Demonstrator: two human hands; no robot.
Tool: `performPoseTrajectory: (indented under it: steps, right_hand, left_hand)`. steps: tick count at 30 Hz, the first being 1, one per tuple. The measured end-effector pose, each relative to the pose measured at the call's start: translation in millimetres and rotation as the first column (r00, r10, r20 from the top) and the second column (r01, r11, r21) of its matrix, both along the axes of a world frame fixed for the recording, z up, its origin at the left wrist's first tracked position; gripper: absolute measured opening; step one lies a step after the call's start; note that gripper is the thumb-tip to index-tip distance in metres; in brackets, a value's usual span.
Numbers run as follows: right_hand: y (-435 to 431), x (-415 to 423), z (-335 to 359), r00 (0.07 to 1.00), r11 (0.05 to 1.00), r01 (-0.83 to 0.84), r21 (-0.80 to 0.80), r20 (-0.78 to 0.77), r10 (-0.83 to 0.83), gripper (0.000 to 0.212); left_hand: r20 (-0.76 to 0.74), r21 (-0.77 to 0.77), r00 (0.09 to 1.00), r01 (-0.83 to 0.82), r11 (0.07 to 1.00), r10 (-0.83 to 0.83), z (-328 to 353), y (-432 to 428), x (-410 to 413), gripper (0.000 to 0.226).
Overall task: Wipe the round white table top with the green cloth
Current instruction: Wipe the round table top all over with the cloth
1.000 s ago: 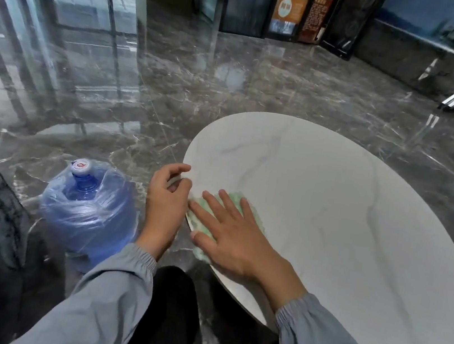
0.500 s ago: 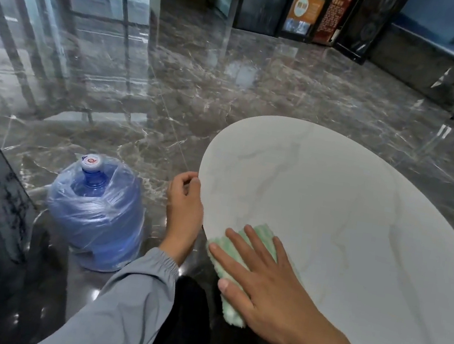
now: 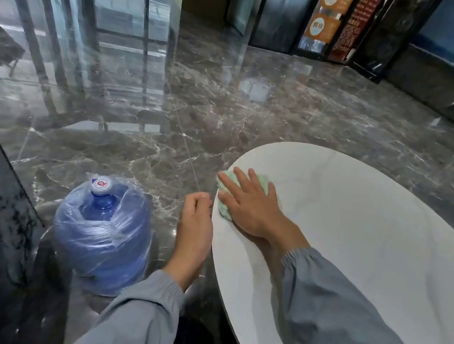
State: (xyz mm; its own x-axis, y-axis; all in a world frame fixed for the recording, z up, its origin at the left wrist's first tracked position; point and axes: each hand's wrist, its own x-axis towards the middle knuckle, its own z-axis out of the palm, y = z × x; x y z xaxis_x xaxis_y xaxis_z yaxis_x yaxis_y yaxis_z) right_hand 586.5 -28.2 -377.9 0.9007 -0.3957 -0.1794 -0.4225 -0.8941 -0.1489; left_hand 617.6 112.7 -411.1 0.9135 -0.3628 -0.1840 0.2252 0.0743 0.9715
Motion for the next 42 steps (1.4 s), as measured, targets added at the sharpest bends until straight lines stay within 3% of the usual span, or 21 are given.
performPoseTrajectory:
  steps: [6, 13, 16, 19, 24, 36, 39, 42]
  right_hand:
    - [-7, -2, -1, 1.0, 1.0, -0.012, -0.01, 0.011, 0.012, 0.053]
    - [30, -106, 0, 0.994, 0.994, -0.11, 0.002, 0.01, 0.11, 0.053]
    - [27, -113, 0, 0.993, 0.993, -0.119, -0.005, -0.007, 0.119, 0.054]
    - [16, -99, -1, 0.993, 0.993, -0.121, -0.006, 0.007, 0.121, 0.054]
    - [-18, -57, -3, 0.995, 0.995, -0.102, -0.01, 0.023, 0.102, 0.051]
    - [-140, 68, 2, 0.989, 0.989, 0.149, 0.007, -0.02, -0.149, 0.054]
    - [-133, 72, 0, 0.996, 0.996, 0.089, -0.019, -0.019, -0.09, 0.053]
    - [-112, 58, -3, 0.994, 0.993, -0.11, -0.046, -0.01, 0.11, 0.052]
  left_hand:
    - [0.152, 0.127, 0.986, 0.057, 0.99, -0.076, 9, -11, 2, 0.022]
    - [0.333, 0.379, 0.914, 0.095, 0.92, -0.231, 19, -25, 10, 0.035]
    - [0.348, 0.474, 0.893, 0.095, 0.875, -0.285, 21, -29, 6, 0.039]
    - [0.37, 0.622, 0.884, -0.006, 0.783, -0.287, 20, -30, 1, 0.045]
    - [0.324, 0.714, 0.881, 0.01, 0.7, -0.344, 12, -33, -1, 0.049]
    - [0.421, 0.759, 0.823, -0.091, 0.644, -0.38, 4, -38, -1, 0.041]
    - [0.413, 0.759, 0.829, -0.083, 0.646, -0.378, 7, -38, -3, 0.041]
    - [0.426, 0.745, 0.823, -0.082, 0.662, -0.376, 6, -37, -4, 0.038]
